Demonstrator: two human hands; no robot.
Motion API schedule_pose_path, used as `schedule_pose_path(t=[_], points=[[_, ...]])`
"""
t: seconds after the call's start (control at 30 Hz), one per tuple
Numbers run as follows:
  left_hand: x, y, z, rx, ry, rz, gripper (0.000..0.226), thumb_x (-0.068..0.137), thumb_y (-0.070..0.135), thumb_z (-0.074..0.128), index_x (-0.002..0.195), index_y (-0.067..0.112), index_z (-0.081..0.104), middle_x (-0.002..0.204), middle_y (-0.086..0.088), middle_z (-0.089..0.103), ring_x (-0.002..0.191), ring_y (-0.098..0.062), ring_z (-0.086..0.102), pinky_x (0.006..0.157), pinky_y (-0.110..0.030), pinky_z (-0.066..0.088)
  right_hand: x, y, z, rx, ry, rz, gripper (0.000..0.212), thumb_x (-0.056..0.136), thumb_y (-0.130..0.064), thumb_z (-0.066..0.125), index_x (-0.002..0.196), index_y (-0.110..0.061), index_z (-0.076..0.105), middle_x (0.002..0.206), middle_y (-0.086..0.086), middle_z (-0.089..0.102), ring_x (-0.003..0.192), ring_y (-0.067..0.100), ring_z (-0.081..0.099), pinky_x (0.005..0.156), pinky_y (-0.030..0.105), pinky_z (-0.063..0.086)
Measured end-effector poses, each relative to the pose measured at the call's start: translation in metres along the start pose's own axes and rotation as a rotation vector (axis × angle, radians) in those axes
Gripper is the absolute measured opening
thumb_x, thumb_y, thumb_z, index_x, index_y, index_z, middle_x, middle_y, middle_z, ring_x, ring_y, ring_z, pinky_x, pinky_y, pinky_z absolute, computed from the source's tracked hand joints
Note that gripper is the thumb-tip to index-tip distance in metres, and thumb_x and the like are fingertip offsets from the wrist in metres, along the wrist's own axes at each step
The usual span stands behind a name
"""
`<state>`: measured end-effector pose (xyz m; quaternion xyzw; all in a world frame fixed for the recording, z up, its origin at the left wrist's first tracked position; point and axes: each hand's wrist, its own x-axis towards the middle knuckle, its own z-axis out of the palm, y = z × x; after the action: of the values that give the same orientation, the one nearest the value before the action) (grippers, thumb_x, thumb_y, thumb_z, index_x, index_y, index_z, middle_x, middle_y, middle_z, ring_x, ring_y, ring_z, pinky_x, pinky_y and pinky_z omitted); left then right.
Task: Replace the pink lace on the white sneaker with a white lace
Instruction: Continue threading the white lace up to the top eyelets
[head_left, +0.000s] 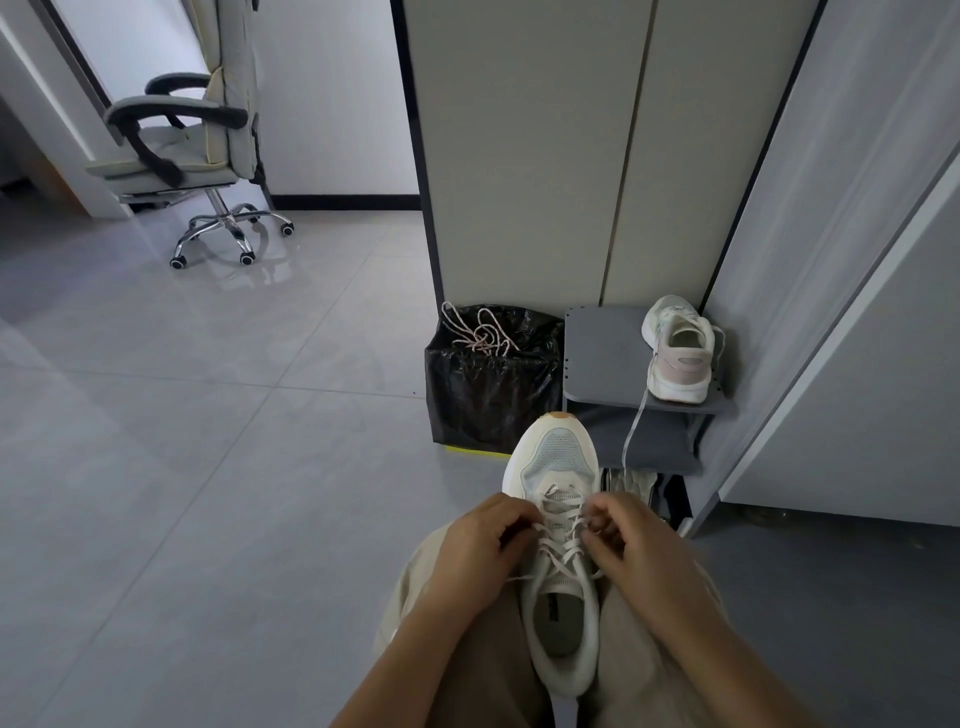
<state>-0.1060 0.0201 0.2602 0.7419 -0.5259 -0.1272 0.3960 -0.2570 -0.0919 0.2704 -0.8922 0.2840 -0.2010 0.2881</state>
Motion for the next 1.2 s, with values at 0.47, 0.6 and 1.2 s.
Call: schedule_pose_path(t=[0.47, 0.6, 1.2], points=[[0.013, -0.007, -0.007, 0.105, -0.041, 0.199, 0.012, 0.082, 0.028, 0.056, 0.085, 0.021, 0.065, 0.085, 0.009, 0.064, 0.076, -0.004, 0.058, 0.066, -0.01, 0.043, 0.002, -0.001, 0.003, -0.018, -0.013, -0.02, 0.013, 0.083, -0.017, 0.064, 0.083, -0.023, 0.053, 0.08, -0.02, 0.047, 0.072, 0.0, 0.052, 0.062, 0.014, 0.043], [0.014, 0.004, 0.001, 0.38, 0.071, 0.24, 0.019, 0.083, 0.025, 0.048, 0.07, 0.015, 0.057, 0.067, 0.004, 0.058, 0.046, -0.01, 0.05, 0.045, -0.014, 0.033, 0.002, -0.001, 0.005, 0.004, 0.026, 0.014, 0.018, 0.081, -0.015, 0.065, 0.079, -0.024, 0.05, 0.078, -0.018, 0.051, 0.071, 0.001, 0.053, 0.061, 0.018, 0.046], [-0.012, 0.014, -0.005, 0.141, -0.04, -0.003, 0.013, 0.089, 0.022, 0.059, 0.098, 0.015, 0.066, 0.099, 0.005, 0.064, 0.07, 0.005, 0.047, 0.07, -0.002, 0.035, 0.001, 0.001, 0.002, -0.118, -0.022, -0.202, 0.005, 0.076, -0.027, 0.062, 0.078, -0.023, 0.063, 0.078, -0.013, 0.059, 0.064, 0.002, 0.056, 0.053, 0.015, 0.045]])
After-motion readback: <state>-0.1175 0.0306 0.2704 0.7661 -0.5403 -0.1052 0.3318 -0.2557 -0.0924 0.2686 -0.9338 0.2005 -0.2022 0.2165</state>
